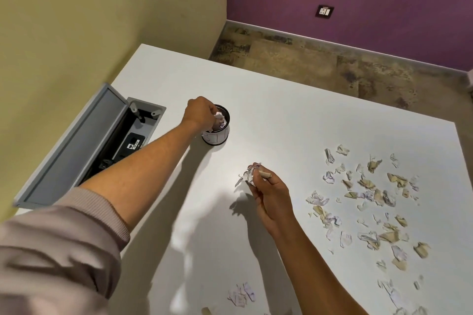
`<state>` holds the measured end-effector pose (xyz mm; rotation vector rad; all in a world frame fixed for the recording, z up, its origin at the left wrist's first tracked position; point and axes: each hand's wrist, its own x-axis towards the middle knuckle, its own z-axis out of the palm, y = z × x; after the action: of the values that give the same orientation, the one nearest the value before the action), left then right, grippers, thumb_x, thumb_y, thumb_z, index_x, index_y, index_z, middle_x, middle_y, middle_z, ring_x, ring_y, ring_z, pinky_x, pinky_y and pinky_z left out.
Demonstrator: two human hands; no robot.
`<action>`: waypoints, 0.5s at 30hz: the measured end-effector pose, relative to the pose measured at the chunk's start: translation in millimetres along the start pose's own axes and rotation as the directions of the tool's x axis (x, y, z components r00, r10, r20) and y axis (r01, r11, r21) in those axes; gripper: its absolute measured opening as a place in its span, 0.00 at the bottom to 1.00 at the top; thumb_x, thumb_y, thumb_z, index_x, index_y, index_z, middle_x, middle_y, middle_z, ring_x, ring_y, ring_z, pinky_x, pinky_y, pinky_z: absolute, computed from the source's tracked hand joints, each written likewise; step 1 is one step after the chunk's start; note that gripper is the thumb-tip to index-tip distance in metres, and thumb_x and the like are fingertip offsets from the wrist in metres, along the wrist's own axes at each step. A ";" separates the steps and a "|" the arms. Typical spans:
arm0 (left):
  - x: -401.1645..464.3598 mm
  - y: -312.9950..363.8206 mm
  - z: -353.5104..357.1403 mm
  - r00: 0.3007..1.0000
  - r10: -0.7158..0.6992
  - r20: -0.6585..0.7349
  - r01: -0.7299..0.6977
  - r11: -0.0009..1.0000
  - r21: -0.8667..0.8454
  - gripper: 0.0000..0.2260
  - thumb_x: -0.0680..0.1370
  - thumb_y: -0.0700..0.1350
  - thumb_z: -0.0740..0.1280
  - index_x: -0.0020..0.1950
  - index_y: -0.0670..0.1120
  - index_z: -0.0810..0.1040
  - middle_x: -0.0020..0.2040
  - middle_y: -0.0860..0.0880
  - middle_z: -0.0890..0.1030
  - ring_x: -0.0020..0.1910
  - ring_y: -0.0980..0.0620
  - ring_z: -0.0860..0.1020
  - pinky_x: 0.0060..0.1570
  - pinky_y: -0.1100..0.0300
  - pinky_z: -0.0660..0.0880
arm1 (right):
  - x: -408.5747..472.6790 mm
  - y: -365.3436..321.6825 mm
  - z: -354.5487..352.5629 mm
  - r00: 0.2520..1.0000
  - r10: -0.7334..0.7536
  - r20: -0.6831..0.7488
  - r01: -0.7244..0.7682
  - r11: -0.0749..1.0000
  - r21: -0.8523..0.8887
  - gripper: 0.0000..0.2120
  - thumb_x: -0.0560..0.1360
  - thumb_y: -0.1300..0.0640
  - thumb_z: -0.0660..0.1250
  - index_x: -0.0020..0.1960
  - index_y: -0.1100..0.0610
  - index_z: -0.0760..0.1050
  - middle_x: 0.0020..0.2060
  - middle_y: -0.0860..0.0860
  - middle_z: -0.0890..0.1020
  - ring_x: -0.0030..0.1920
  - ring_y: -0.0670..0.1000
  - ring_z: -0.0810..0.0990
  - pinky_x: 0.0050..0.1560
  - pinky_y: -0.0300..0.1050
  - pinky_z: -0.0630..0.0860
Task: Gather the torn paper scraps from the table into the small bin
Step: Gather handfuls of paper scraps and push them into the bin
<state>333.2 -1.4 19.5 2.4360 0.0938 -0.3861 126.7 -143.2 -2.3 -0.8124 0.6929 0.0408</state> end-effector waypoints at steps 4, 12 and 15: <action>14.8 5.8 13.7 0.998 0.037 0.058 -0.049 0.974 0.221 0.08 0.75 0.43 0.71 0.52 0.42 0.82 0.56 0.38 0.79 0.52 0.38 0.79 0.49 0.55 0.76 | 1.4 1.6 -3.5 0.999 -0.022 0.028 0.022 1.000 -0.001 0.05 0.74 0.65 0.68 0.44 0.59 0.83 0.43 0.49 0.86 0.46 0.45 0.85 0.43 0.35 0.79; 25.6 7.7 24.8 0.994 0.019 0.103 -0.053 0.942 0.331 0.15 0.77 0.48 0.69 0.58 0.40 0.79 0.59 0.38 0.77 0.56 0.37 0.78 0.53 0.50 0.78 | 4.7 8.3 -9.1 0.997 -0.004 0.079 0.005 1.000 -0.013 0.07 0.67 0.58 0.72 0.44 0.55 0.85 0.47 0.52 0.86 0.50 0.47 0.84 0.47 0.37 0.79; 27.7 10.8 17.7 0.993 0.030 0.118 -0.065 0.948 0.313 0.13 0.76 0.46 0.70 0.56 0.40 0.80 0.58 0.38 0.79 0.55 0.38 0.79 0.50 0.52 0.76 | 5.5 9.0 -9.4 0.997 0.006 0.075 -0.005 1.000 -0.008 0.07 0.67 0.58 0.73 0.45 0.55 0.85 0.48 0.52 0.86 0.50 0.47 0.84 0.46 0.36 0.79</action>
<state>357.0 -21.7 4.6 2.7193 -0.0825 -0.5511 123.2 -144.5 -15.9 -0.8130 0.6245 0.0786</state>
